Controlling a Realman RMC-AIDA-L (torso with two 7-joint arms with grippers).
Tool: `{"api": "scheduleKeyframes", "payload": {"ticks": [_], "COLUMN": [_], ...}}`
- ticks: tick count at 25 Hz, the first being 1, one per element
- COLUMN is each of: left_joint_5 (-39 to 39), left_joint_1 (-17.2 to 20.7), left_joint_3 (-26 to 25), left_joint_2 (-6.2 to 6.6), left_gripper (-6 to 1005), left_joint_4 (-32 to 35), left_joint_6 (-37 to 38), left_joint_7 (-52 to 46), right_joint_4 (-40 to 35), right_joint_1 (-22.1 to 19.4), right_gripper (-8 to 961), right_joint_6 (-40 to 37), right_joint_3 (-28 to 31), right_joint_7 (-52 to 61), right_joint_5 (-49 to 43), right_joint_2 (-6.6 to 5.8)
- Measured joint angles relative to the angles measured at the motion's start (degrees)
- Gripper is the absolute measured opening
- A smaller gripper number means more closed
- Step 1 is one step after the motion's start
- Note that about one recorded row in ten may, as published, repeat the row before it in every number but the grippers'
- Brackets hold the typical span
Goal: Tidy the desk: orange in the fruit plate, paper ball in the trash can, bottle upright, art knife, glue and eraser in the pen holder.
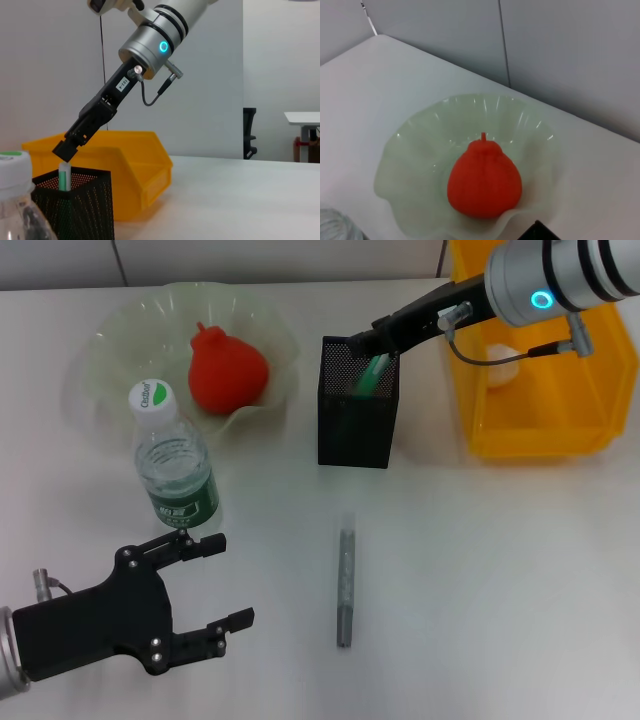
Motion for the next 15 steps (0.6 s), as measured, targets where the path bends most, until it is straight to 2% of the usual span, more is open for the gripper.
{"api": "scheduleKeyframes", "payload": {"ticks": [3, 4, 5, 6, 7, 9, 11, 13, 14, 15], "left_joint_5": [0.0, 0.0, 0.0, 0.0, 0.0, 0.0, 0.01, 0.0, 0.0, 0.0], "left_joint_1": [0.0, 0.0, 0.02, 0.02, 0.08, 0.51, 0.7, 1.13, 1.7, 1.7], "left_joint_3": [0.0, -0.1, -0.21, -0.21, -0.33, -0.47, -0.6, -0.98, -1.31, -1.31], "left_joint_2": [0.07, 0.09, 0.09, 0.09, 0.11, 0.28, 0.48, 0.78, 1.05, 1.05], "left_gripper": [784, 784, 784, 784, 784, 784, 784, 784, 784, 784], "left_joint_4": [0.38, 0.55, 0.59, 0.59, 0.65, 0.76, 0.79, 0.79, 0.79, 0.79], "left_joint_6": [0.61, 1.19, 1.48, 1.48, 1.63, 1.39, 1.16, 0.91, 0.81, 0.81], "left_joint_7": [-0.5, -0.7, -0.73, -0.73, -0.74, -0.38, -0.18, -0.06, -0.05, -0.05], "right_joint_4": [-3.46, -6.72, -6.72, -10.62, -10.62, -15.32, -16.37, -18.79, -20.08, -20.08], "right_joint_1": [-2.08, -4.35, -4.35, -7.75, -7.75, -11.82, -12.74, -14.88, -16.36, -16.36], "right_gripper": [398, 409, 420, 430, 441, 463, 485, 506, 517, 519], "right_joint_6": [-0.37, -0.58, -0.58, -1.49, -1.49, -5.36, -6.67, -9.77, -10.71, -10.71], "right_joint_3": [0.0, -0.02, -0.02, -0.04, -0.04, -0.26, -0.63, -3.3, -6.83, -6.83], "right_joint_7": [-0.45, -0.48, -0.48, -0.46, -0.46, -0.05, 0.2, 1.33, 2.71, 2.71], "right_joint_5": [0.37, 1.08, 1.08, 3.14, 3.14, 6.86, 7.31, 7.58, 6.85, 6.85], "right_joint_2": [0.07, 0.1, 0.1, 0.12, 0.12, 0.14, 0.16, 0.26, 0.24, 0.24]}}
